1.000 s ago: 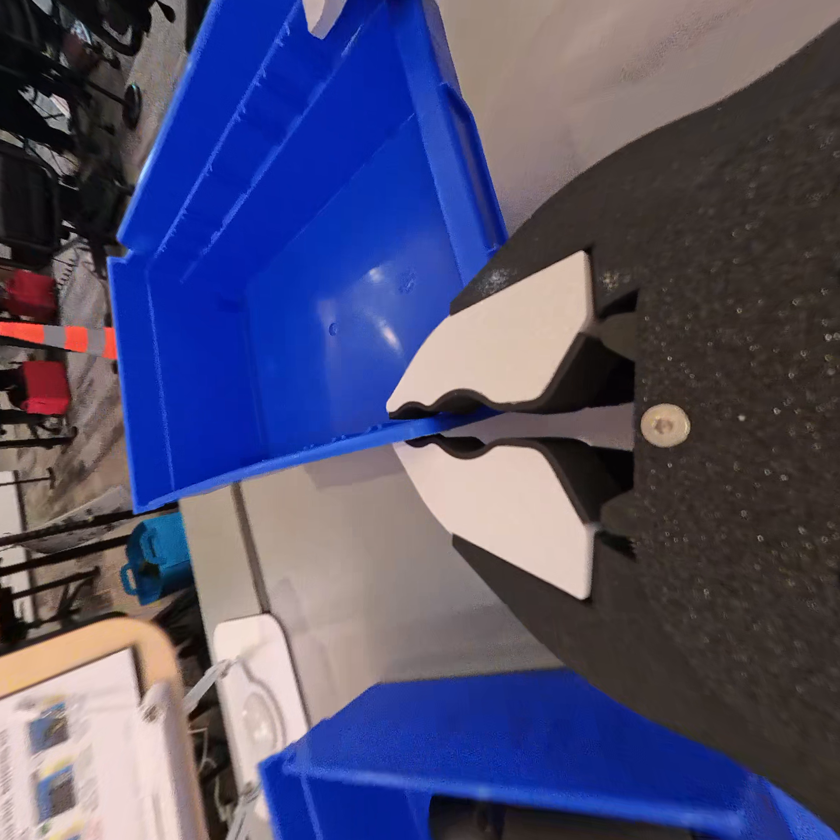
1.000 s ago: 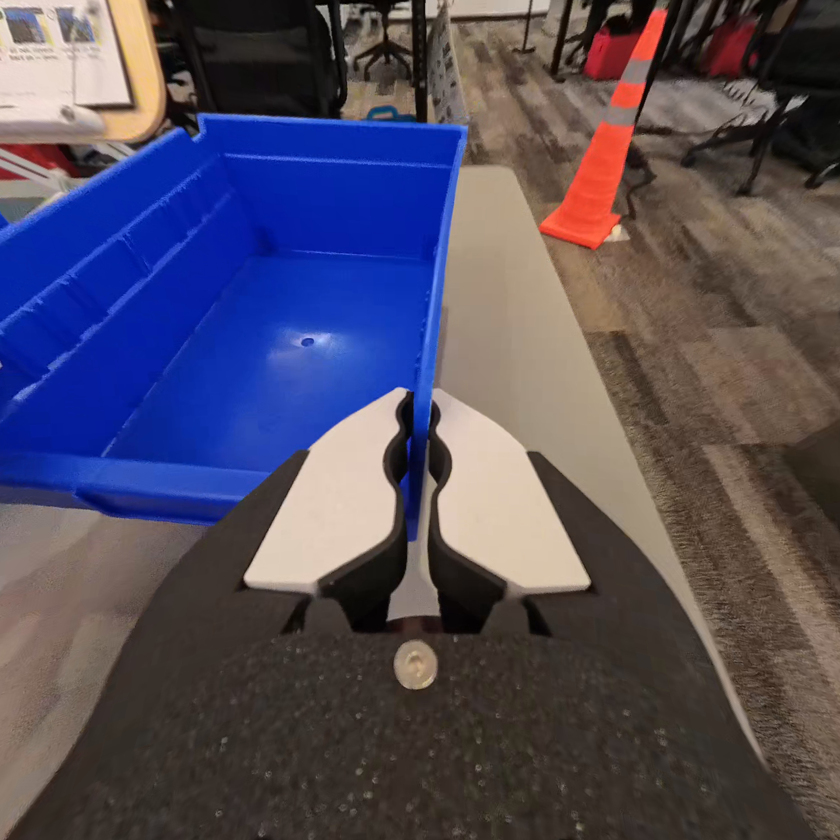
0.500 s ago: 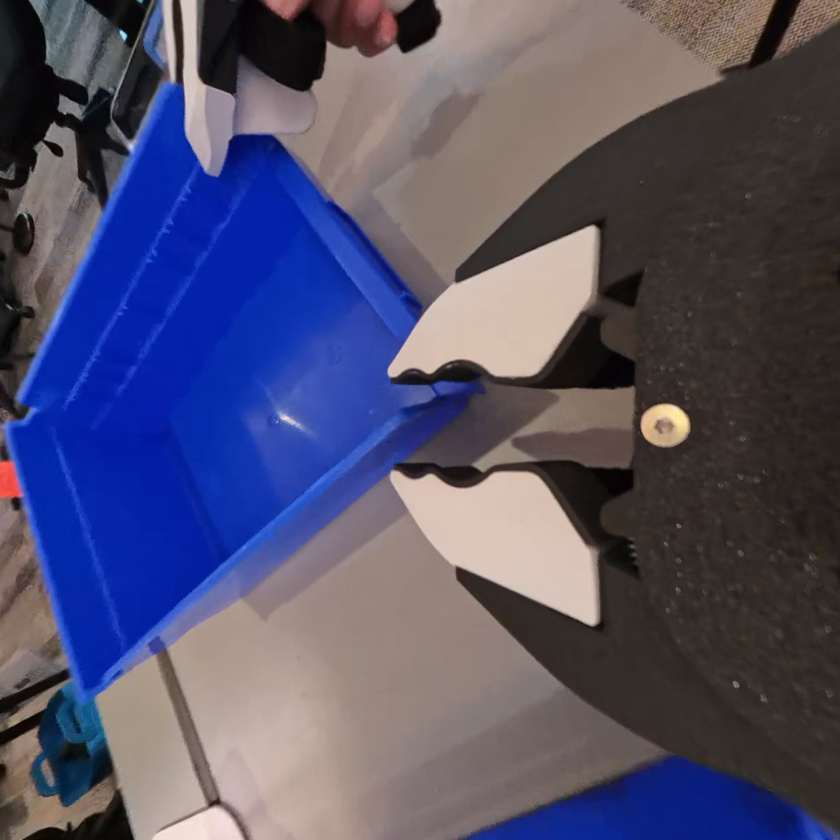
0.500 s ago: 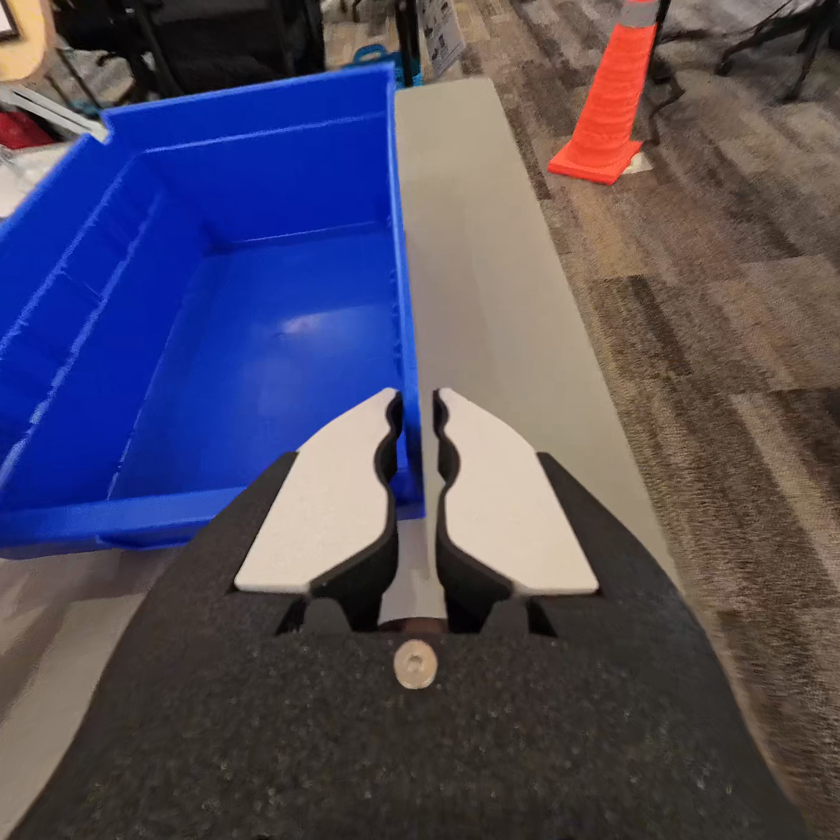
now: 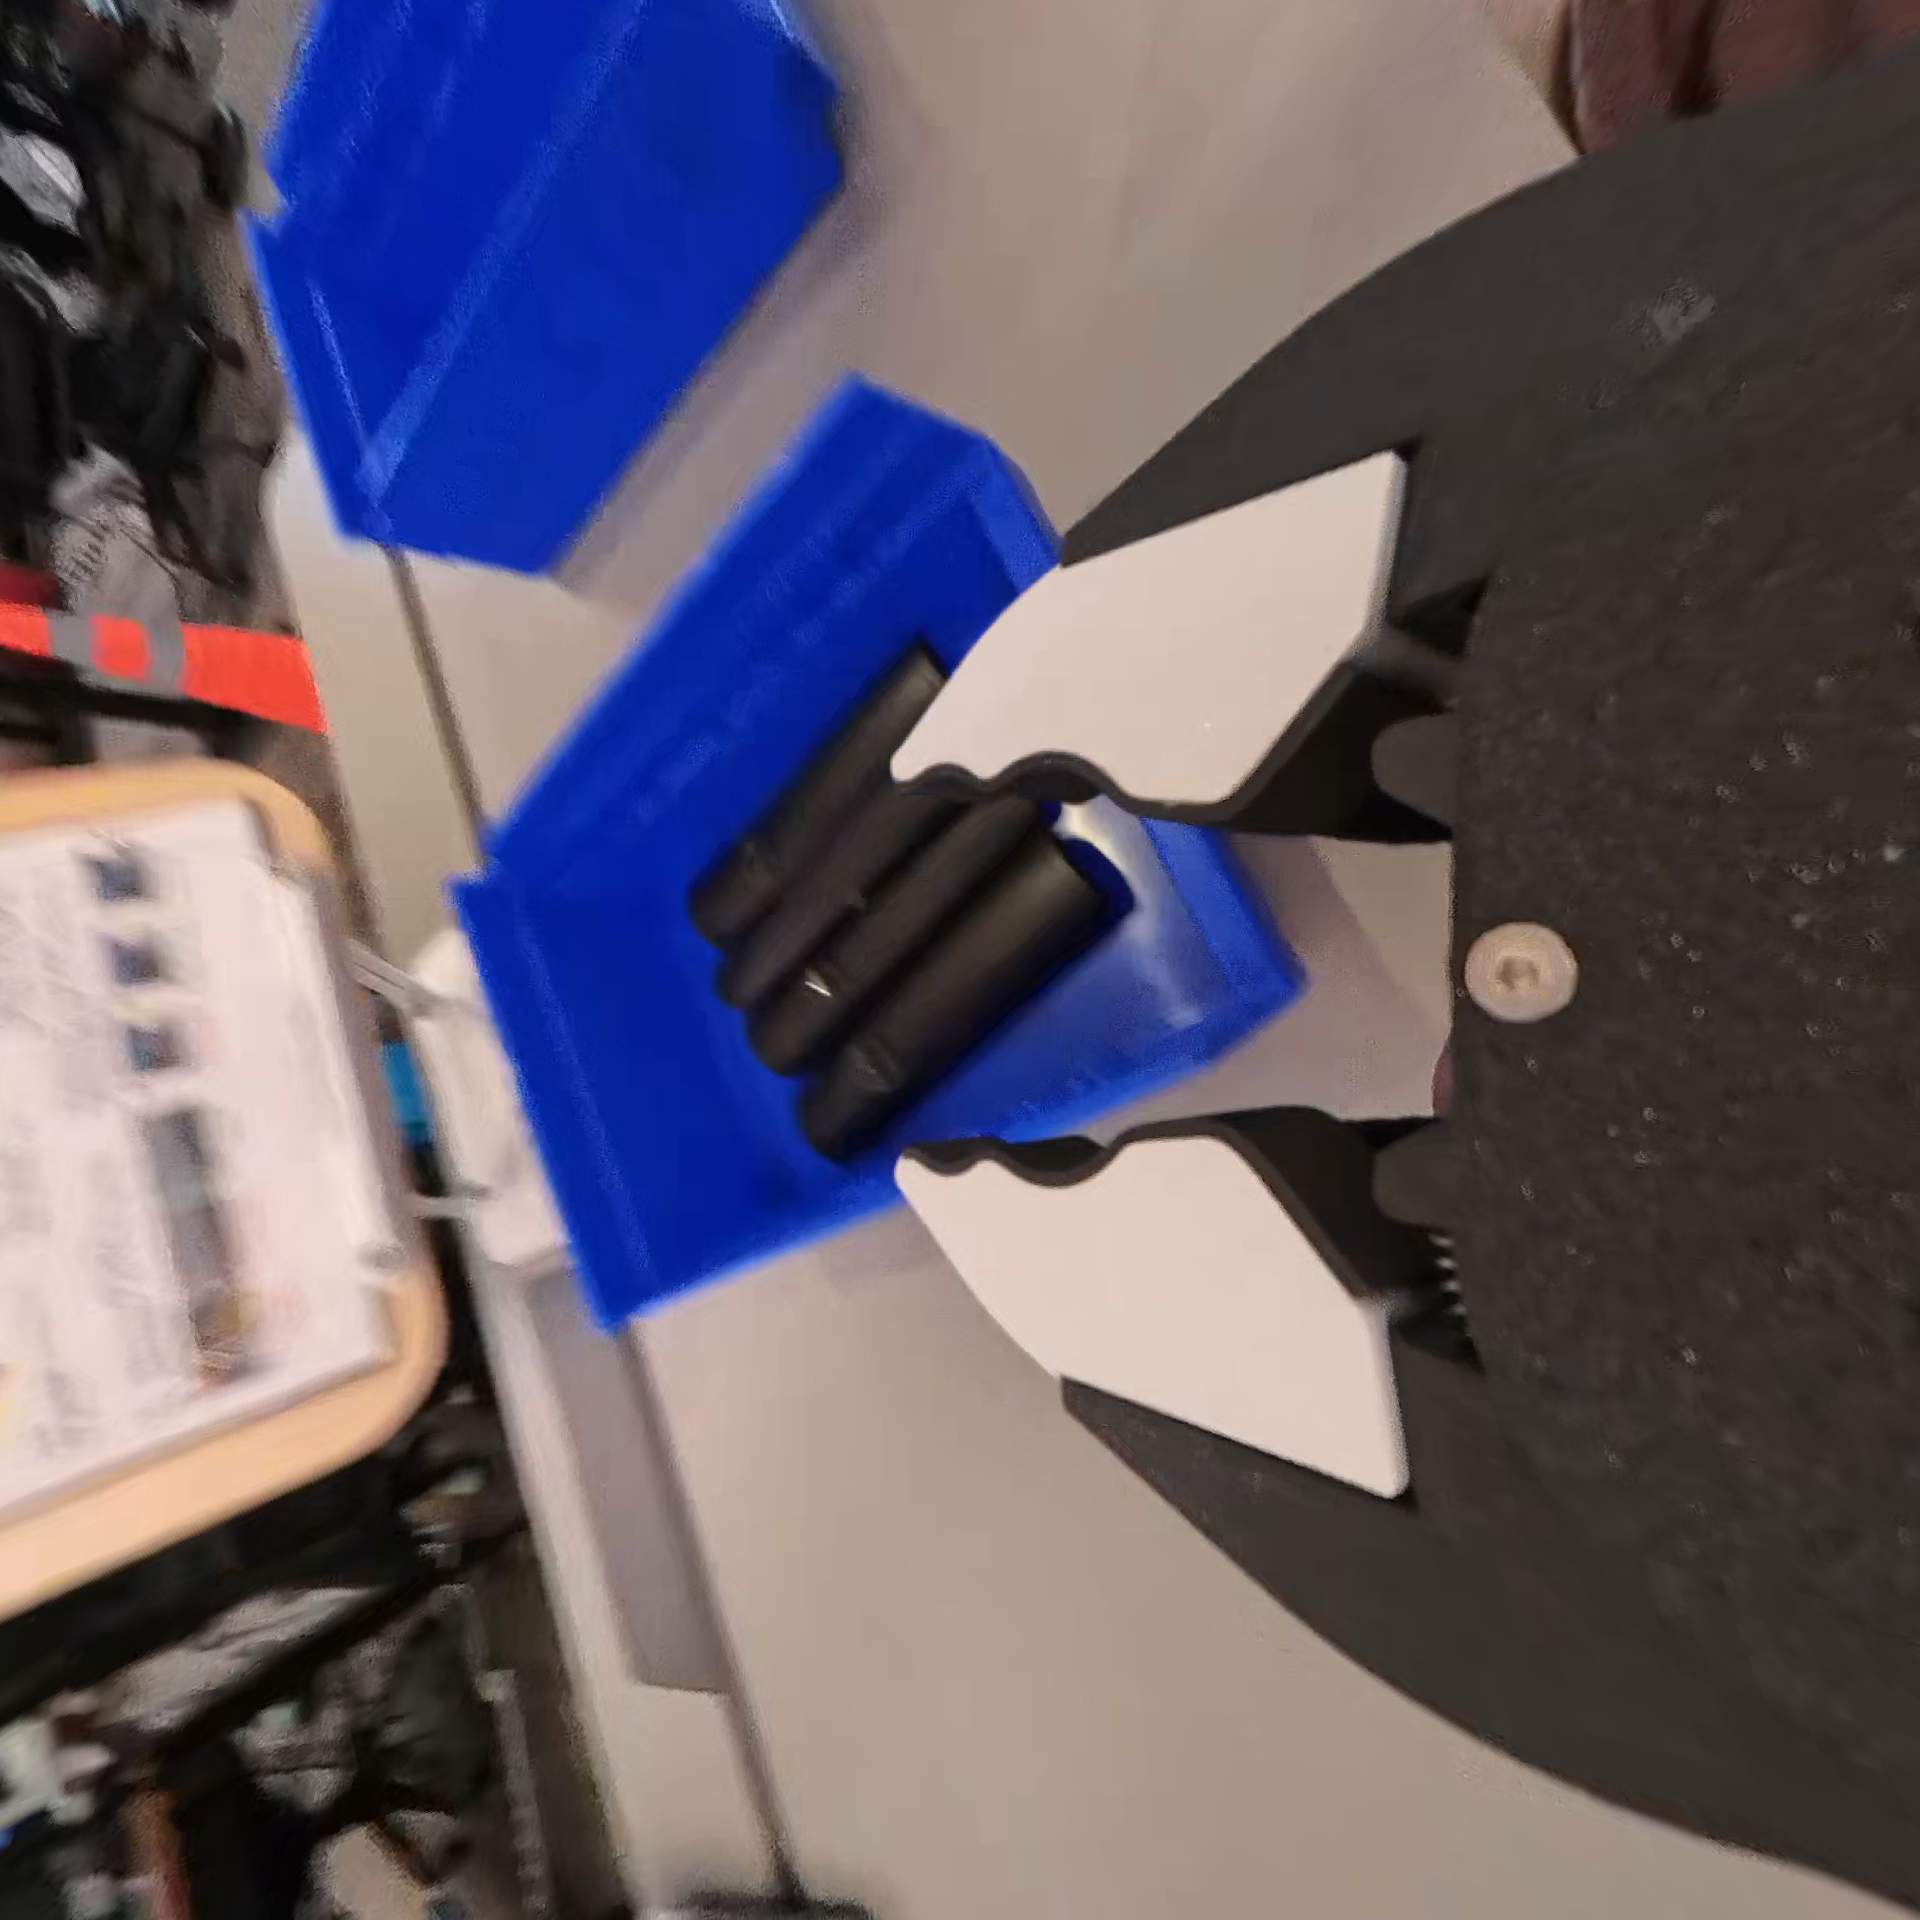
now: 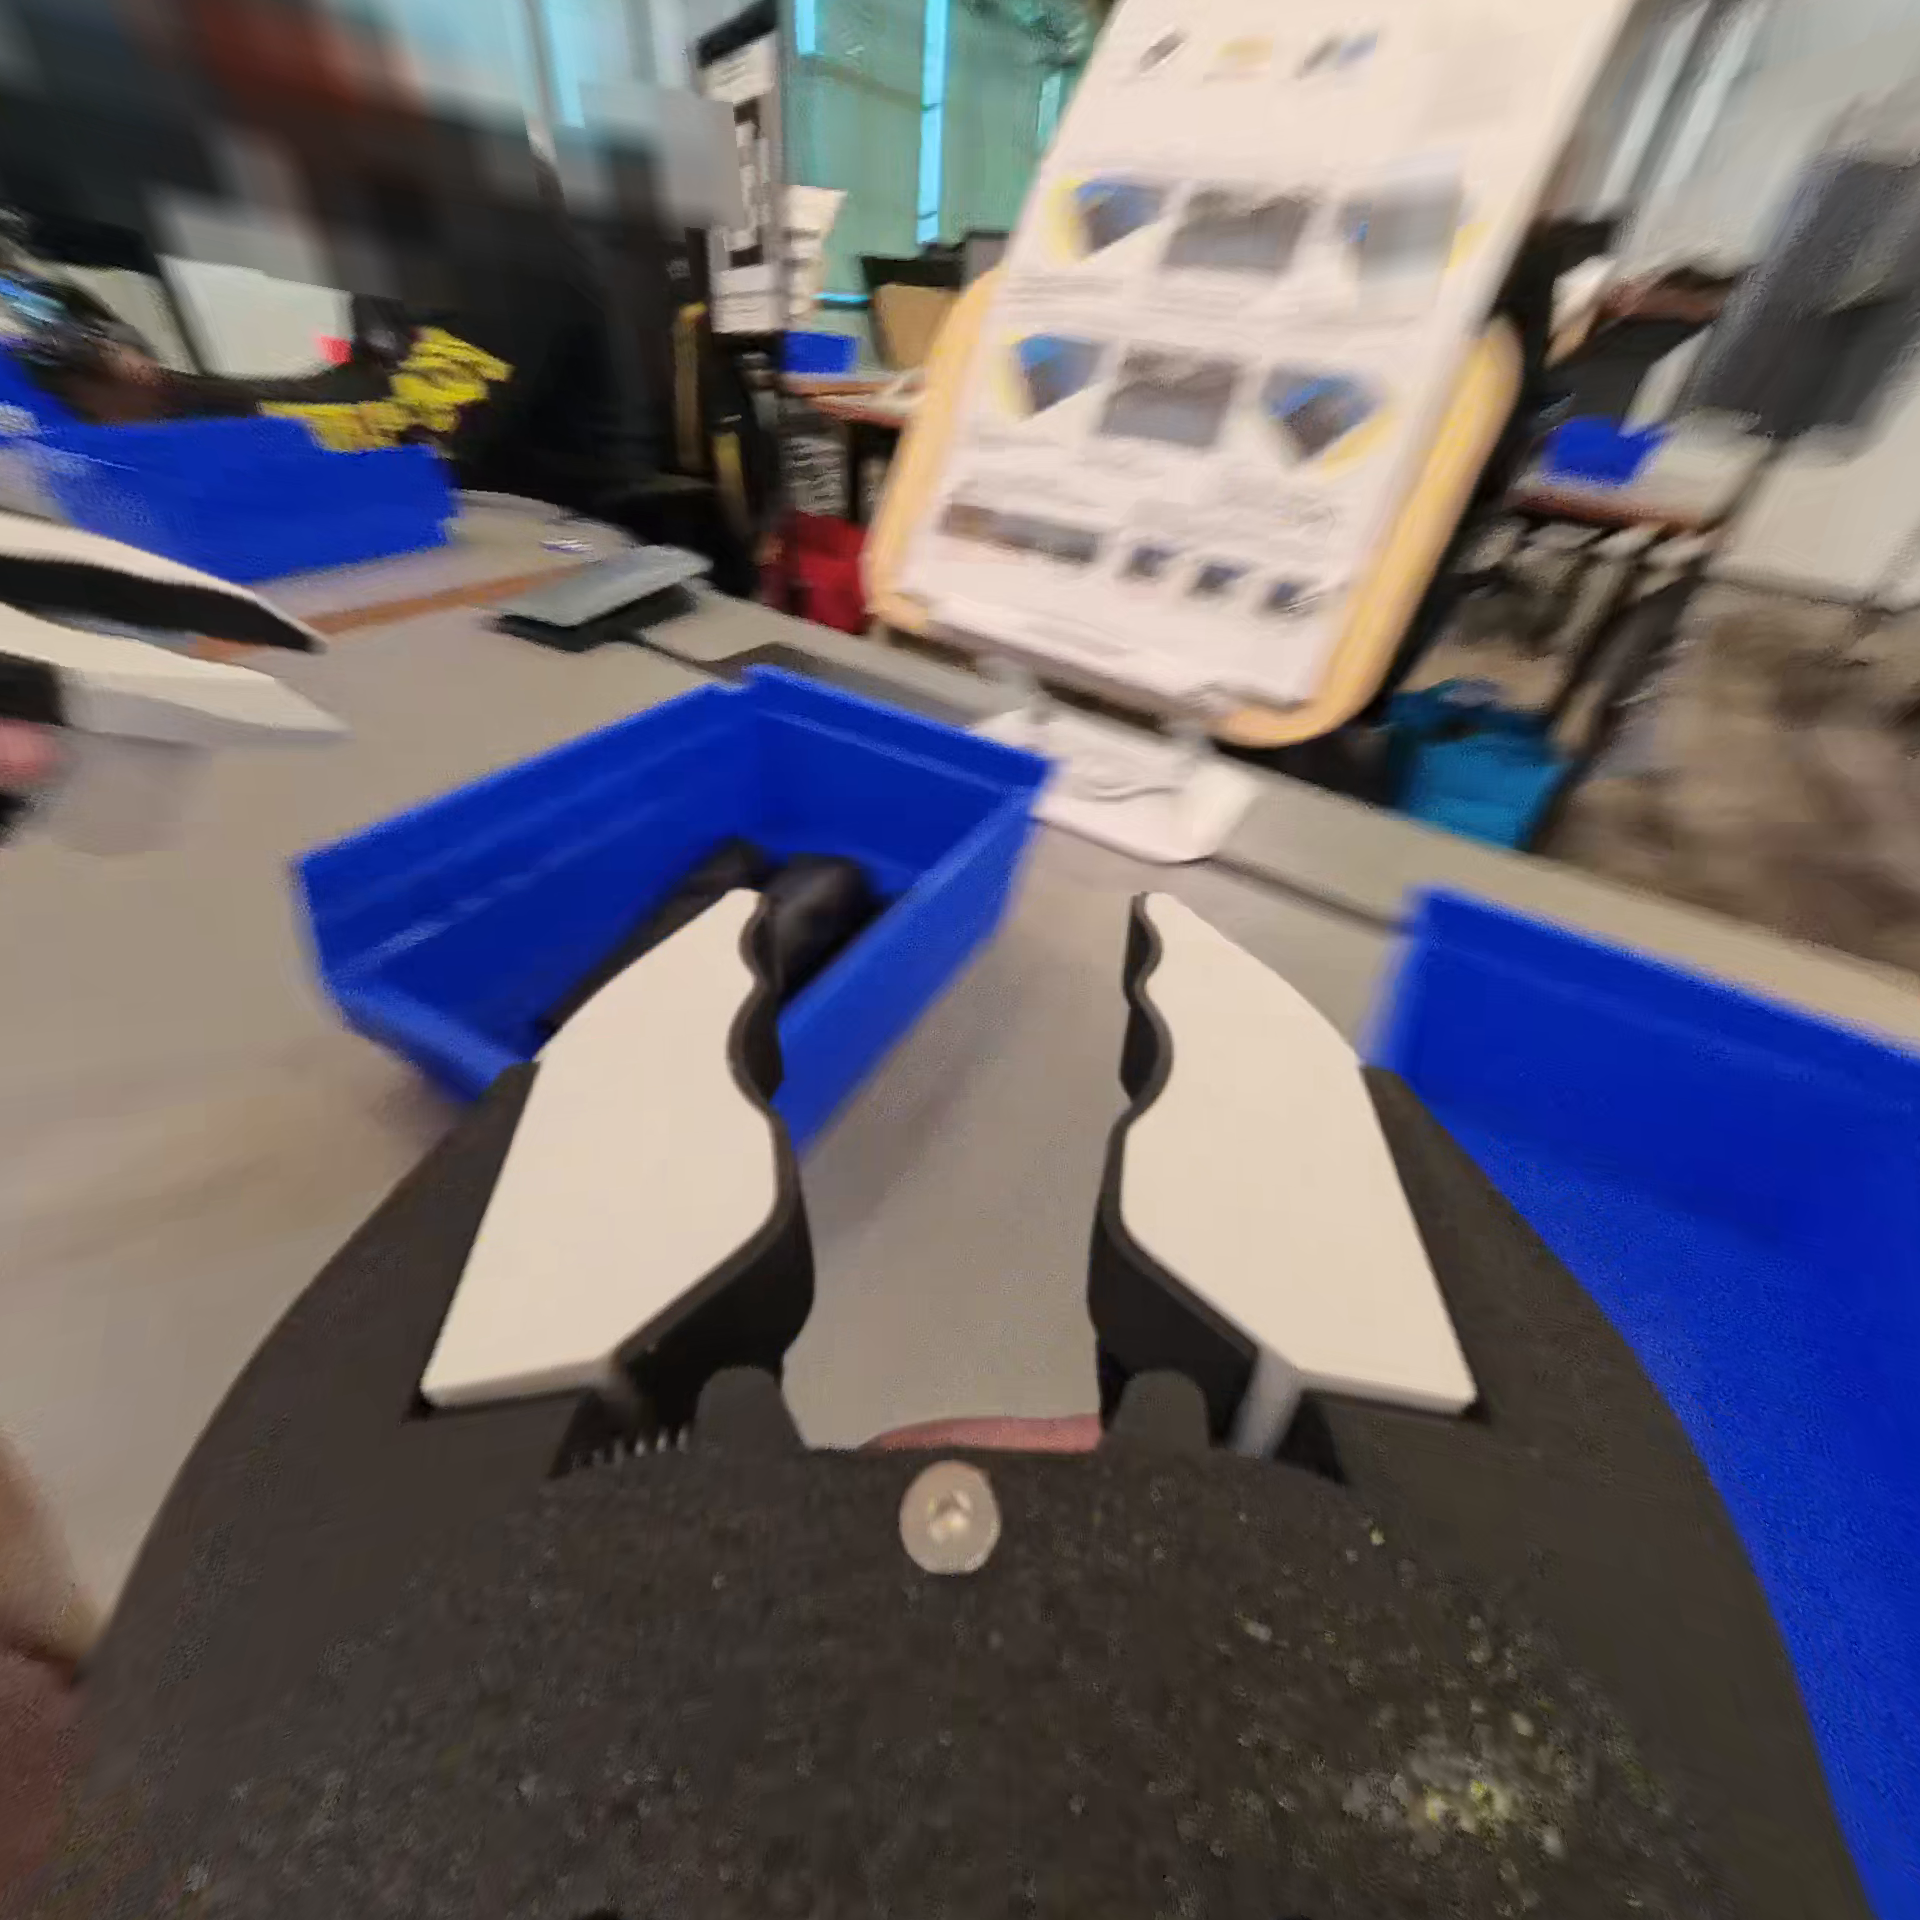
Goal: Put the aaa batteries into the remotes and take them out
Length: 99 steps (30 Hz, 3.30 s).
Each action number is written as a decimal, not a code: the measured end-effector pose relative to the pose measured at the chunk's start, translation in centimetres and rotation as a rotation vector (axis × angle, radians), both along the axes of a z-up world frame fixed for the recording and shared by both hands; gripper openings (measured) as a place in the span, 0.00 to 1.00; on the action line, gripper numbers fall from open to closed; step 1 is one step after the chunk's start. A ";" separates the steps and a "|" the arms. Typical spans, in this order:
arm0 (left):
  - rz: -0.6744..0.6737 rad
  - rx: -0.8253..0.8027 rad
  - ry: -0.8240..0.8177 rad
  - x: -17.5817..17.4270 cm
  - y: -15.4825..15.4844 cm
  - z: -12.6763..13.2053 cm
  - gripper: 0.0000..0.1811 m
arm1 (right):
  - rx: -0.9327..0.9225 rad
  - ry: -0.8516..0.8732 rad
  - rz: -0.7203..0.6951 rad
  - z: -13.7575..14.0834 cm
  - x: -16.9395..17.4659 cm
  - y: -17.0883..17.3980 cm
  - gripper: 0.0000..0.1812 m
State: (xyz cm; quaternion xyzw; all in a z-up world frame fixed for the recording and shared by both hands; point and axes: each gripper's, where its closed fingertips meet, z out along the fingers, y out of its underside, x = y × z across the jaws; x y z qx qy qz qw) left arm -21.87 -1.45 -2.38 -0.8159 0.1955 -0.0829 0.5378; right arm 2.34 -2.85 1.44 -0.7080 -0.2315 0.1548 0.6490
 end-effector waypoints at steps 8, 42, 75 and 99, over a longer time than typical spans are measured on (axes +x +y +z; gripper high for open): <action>0.025 -0.248 -0.076 -2.2 2.0 -11.4 0.31 | -0.318 0.035 -0.299 -14.3 -10.4 3.4 0.29; 0.354 -0.172 -0.095 -32.5 4.9 -10.8 0.03 | -0.388 0.045 -0.129 -14.5 -37.9 6.3 0.06; -0.020 -0.204 -0.145 -7.7 -5.0 -11.4 0.35 | -0.154 0.165 -0.341 -11.3 13.6 -5.7 0.39; 0.087 -0.891 -0.039 -19.6 10.7 -13.7 0.33 | -0.125 0.001 -0.250 -11.6 10.9 -5.6 0.35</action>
